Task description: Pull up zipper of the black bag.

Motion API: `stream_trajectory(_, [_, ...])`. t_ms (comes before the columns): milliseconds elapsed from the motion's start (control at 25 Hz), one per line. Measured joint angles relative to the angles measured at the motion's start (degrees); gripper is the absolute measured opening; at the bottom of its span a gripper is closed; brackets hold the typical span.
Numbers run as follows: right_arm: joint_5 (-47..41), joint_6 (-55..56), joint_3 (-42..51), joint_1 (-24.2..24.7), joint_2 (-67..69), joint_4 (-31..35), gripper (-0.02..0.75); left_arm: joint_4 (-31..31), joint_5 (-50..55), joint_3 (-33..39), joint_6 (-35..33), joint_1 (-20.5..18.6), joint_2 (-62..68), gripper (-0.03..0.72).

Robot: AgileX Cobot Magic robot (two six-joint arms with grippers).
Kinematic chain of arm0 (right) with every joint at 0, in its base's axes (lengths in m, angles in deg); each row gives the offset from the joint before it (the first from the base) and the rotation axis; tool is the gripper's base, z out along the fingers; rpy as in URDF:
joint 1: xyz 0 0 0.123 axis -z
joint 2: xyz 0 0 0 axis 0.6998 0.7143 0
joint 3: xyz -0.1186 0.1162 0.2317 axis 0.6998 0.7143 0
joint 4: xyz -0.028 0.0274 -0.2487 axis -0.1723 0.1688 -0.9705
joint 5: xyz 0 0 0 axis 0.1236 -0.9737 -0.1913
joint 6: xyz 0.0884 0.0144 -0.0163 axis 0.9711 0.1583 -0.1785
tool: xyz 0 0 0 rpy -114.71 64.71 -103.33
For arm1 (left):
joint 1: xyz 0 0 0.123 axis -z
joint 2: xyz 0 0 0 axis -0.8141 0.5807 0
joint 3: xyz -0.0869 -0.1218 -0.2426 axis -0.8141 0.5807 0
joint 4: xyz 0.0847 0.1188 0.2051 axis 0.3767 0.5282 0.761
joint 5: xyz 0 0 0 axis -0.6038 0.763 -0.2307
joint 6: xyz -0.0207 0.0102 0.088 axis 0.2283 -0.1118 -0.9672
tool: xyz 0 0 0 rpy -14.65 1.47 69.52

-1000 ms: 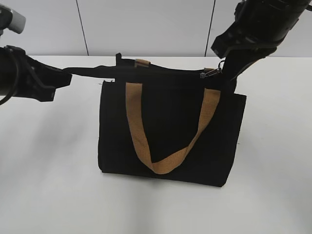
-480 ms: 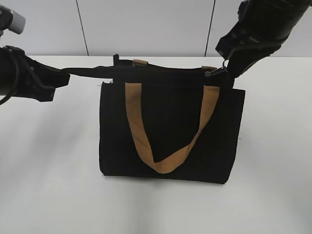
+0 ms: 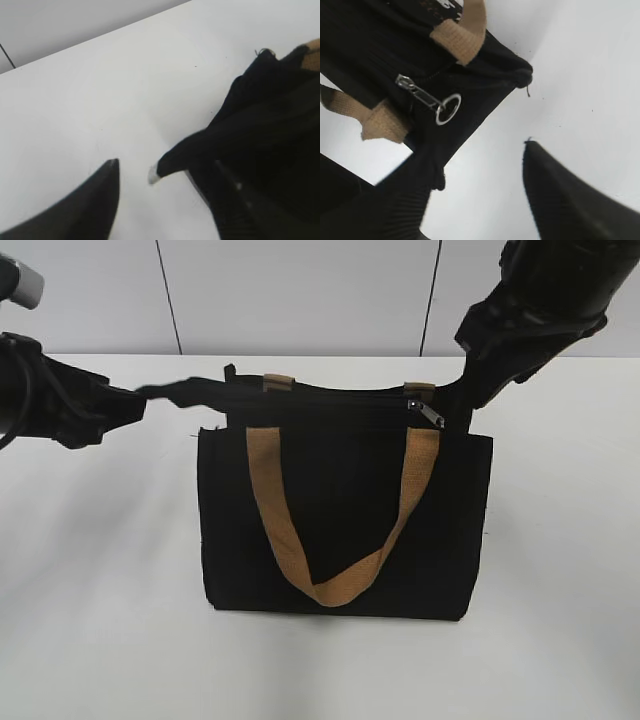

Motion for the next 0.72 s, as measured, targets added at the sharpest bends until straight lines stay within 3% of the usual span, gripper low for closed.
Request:
stream_trajectory(80, [-0.06,-0.36,0.0,0.05,-0.18,0.36,0.565,-0.04,-0.78,0.0,0.0,0.0,0.0,0.528])
stream_trajectory(160, [-0.1,-0.88,0.0,0.05,-0.6,0.73,0.619,-0.29,-1.38,0.0,0.0,0.0,0.0,0.567])
stream_trajectory(400, [-0.15,-2.8,0.0,0.05,-5.56,2.32,0.601,1.11,1.24,0.0,5.32,1.72,-0.95,0.577])
stream_trajectory(520, [0.1,-2.86,0.23,-0.24,-8.71,2.33,0.592,3.69,9.19,0.0,7.51,7.61,-3.72,0.575])
stream_trajectory(600, [1.14,-2.86,1.36,-0.96,-10.75,2.23,0.589,3.74,16.48,0.0,7.77,13.6,-5.31,0.568])
stream_trajectory(720, [4.29,-2.86,5.39,-3.09,-14.41,2.15,0.588,-2.22,30.78,0.02,7.2,22.39,-6.18,0.562])
